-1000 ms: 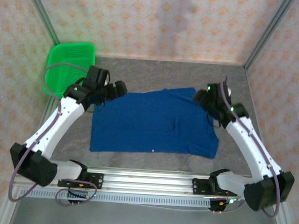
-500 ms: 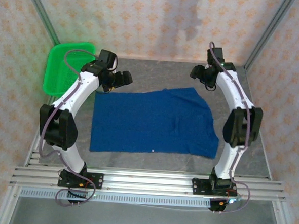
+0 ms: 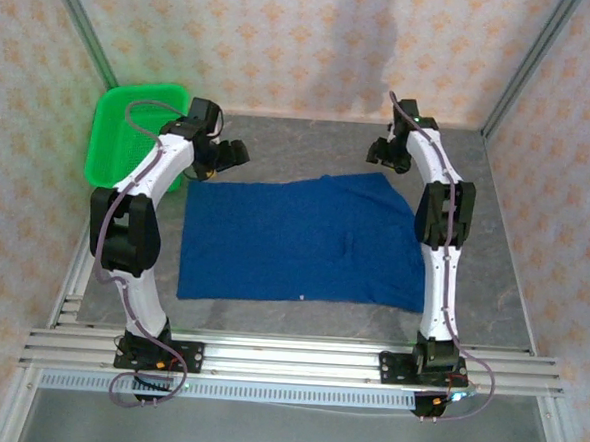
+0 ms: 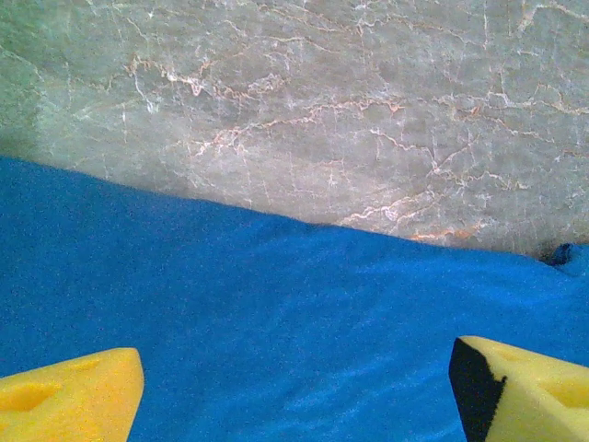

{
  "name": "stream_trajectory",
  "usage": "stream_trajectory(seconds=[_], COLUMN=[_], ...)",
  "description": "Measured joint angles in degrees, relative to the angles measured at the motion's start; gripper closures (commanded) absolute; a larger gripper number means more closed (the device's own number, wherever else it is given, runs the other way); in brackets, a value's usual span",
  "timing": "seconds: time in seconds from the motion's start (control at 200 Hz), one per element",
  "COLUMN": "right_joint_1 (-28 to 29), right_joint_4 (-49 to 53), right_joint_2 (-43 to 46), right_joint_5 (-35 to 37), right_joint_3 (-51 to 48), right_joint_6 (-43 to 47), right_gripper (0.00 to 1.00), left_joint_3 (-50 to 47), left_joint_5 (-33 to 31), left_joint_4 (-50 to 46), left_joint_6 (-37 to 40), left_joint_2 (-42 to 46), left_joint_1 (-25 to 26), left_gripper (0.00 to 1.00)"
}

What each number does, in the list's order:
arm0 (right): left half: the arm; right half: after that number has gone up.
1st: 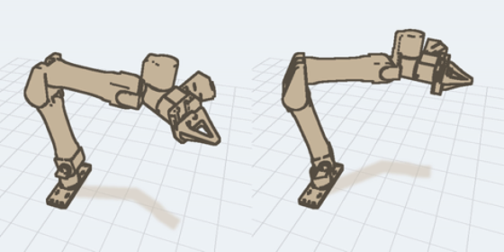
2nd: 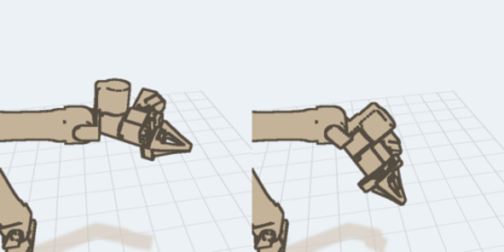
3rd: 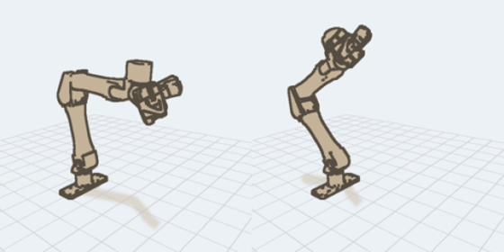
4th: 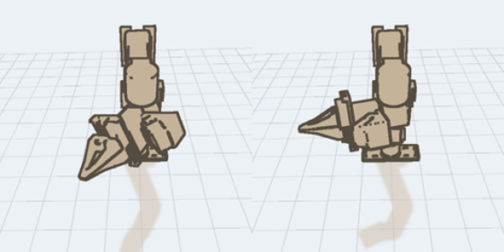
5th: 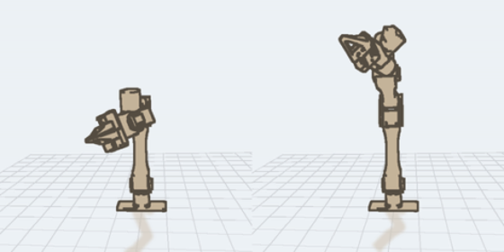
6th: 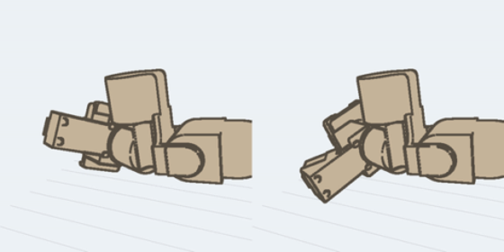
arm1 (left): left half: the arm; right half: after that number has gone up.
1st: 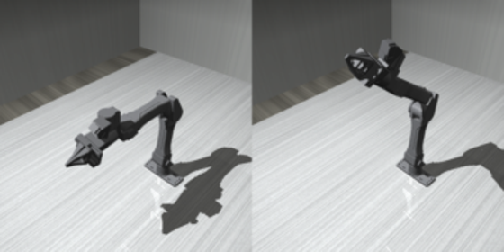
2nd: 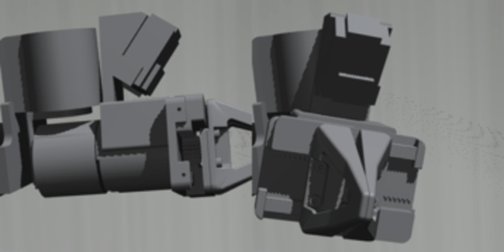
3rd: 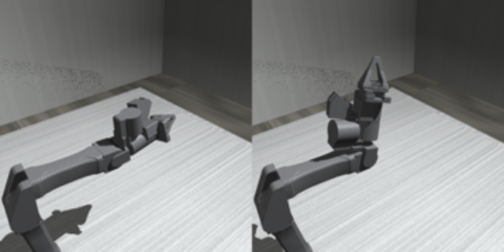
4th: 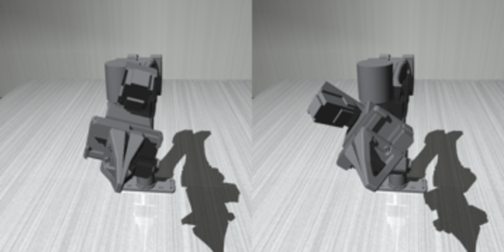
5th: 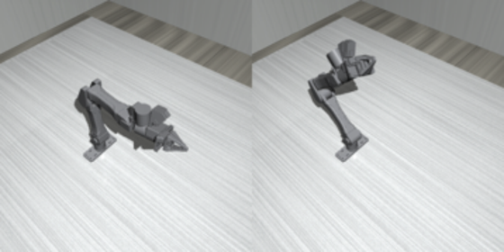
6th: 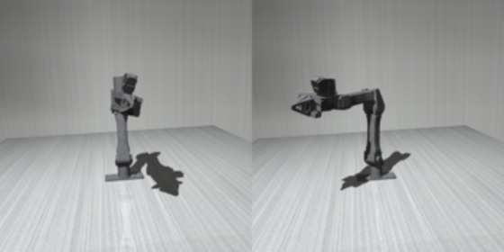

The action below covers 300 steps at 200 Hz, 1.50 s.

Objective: Fold and stack the t-shirts

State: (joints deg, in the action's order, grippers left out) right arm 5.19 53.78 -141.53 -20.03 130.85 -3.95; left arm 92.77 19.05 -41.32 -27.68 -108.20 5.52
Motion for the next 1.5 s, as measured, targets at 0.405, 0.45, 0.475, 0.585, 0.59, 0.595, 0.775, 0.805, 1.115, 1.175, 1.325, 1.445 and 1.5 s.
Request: stream_trajectory(seconds=[0.405,0.45,0.475,0.585,0.59,0.595,0.775,0.805,1.115,1.175,1.325,1.445,1.5], right_joint_1=[0.0,0.0,0.0,0.0,0.0,0.0,0.0,0.0,0.0,0.0,0.0,0.0,0.0], right_joint_4=[0.2,0.0,-0.2,-1.0,-1.0,-1.1,-1.5,-1.9,-8.8,-10.5,-16.4,-19.6,-20.9], right_joint_2=[-1.6,-1.9,-2.0,-2.1,-2.1,-2.1,-2.1,-2.1,4.8,6.6,13.2,16.8,17.7], right_joint_5=[-1.0,-1.1,-1.2,-2.1,-2.1,-2.1,-1.5,-1.1,5.2,5.9,7.8,8.3,8.3], right_joint_3=[-1.6,-1.8,-2.0,-2.3,-2.3,-2.3,-2.4,-2.4,-11.6,-13.0,-22.4,-27.5,-29.0], right_joint_6=[0.1,0.2,0.1,-0.2,-0.3,-0.5,-1.9,-2.1,-2.4,-2.4,-2.4,-2.4,-2.4], right_gripper=[0.54,0.57,0.58,0.72,0.74,0.75,0.98,0.99,1.0,1.0,1.0,1.0,1.0], left_joint_3=[-3.1,-3.5,-3.8,-5.0,-5.0,-5.1,-6.4,-6.7,-10.0,-10.0,-10.0,-10.0,-10.0], left_joint_5=[-0.3,-0.4,-0.5,-0.6,-0.6,-0.6,-1.1,-1.1,-1.6,-2.1,-3.0,-3.0,-3.0], left_joint_4=[0.6,0.6,0.7,0.7,0.7,0.7,0.7,0.8,1.2,1.3,1.4,1.9,2.1], left_joint_6=[0.8,0.8,0.8,0.9,0.9,0.9,1.2,1.2,1.2,1.2,0.8,0.3,0.1], left_joint_2=[0.0,0.0,0.0,0.0,0.0,0.0,0.0,0.1,1.3,1.3,1.3,1.3,1.3], left_joint_1=[-0.1,-0.1,-0.1,-0.4,-0.4,-0.4,-0.8,-0.8,-0.8,-0.8,-0.8,-0.8,-0.8], left_gripper=[0.15,0.15,0.15,0.15,0.15,0.15,0.15,0.15,0.15,0.15,0.15,0.15,0.15])
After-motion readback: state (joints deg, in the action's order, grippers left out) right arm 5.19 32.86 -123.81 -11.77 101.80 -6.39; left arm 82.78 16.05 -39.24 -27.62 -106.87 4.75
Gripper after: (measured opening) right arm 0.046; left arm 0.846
